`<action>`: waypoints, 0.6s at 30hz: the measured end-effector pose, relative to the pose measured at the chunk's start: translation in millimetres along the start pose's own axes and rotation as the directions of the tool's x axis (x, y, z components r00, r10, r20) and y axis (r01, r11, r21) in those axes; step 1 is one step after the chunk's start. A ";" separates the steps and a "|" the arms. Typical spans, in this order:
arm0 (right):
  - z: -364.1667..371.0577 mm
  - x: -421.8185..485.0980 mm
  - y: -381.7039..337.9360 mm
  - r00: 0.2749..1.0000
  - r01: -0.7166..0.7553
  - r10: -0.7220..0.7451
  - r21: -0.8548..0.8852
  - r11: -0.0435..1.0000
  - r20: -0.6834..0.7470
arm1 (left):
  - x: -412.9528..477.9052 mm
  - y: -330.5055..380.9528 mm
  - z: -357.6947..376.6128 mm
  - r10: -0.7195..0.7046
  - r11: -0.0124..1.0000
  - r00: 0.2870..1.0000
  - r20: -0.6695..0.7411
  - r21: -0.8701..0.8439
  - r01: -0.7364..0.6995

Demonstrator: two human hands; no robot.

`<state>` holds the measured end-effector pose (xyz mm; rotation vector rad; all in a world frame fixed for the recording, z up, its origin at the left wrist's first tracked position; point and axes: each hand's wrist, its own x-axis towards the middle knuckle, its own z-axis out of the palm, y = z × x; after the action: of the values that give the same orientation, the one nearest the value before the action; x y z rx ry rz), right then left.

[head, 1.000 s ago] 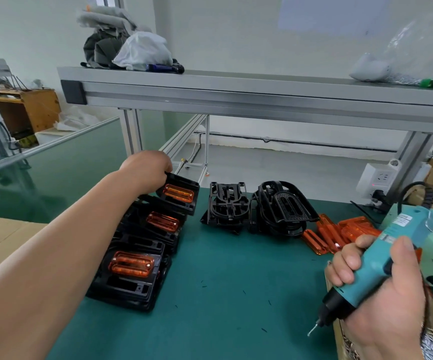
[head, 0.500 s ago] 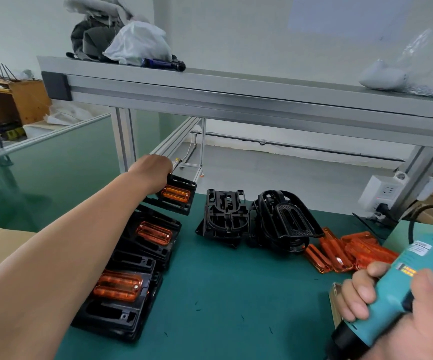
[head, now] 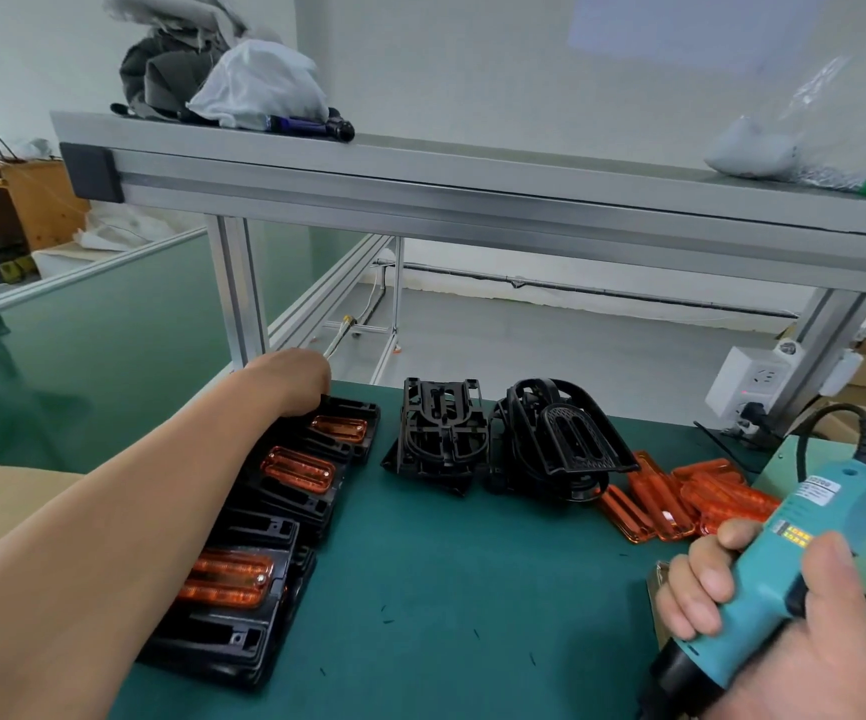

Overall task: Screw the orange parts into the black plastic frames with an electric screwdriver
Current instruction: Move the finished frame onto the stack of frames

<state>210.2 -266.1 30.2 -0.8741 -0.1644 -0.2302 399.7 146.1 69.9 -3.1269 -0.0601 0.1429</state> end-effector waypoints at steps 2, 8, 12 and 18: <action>5.7 -2.7 -1.5 1.000 -0.011 0.011 0.007 1.000 -0.018 | -1.7 4.9 -5.1 -0.004 1.000 1.000 -0.005 0.001 0.004; 11.7 -7.1 -2.1 0.998 0.024 -0.025 -0.012 1.000 -0.049 | -23.4 62.0 -26.1 0.049 0.990 0.994 -0.096 -0.127 -0.061; 12.0 -9.0 -0.7 0.997 0.037 -0.037 -0.003 0.999 -0.063 | -49.1 123.1 -15.3 0.036 0.986 0.995 -0.096 -0.160 -0.051; 10.8 -10.6 -1.7 0.996 -0.009 0.014 0.053 0.999 -0.086 | -64.7 174.3 14.4 -0.079 0.983 0.996 -0.035 -0.171 0.072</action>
<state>198.9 -257.5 35.8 -0.8112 -0.0848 -0.2511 340.6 -30.4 59.3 -3.2900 -0.2010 0.0751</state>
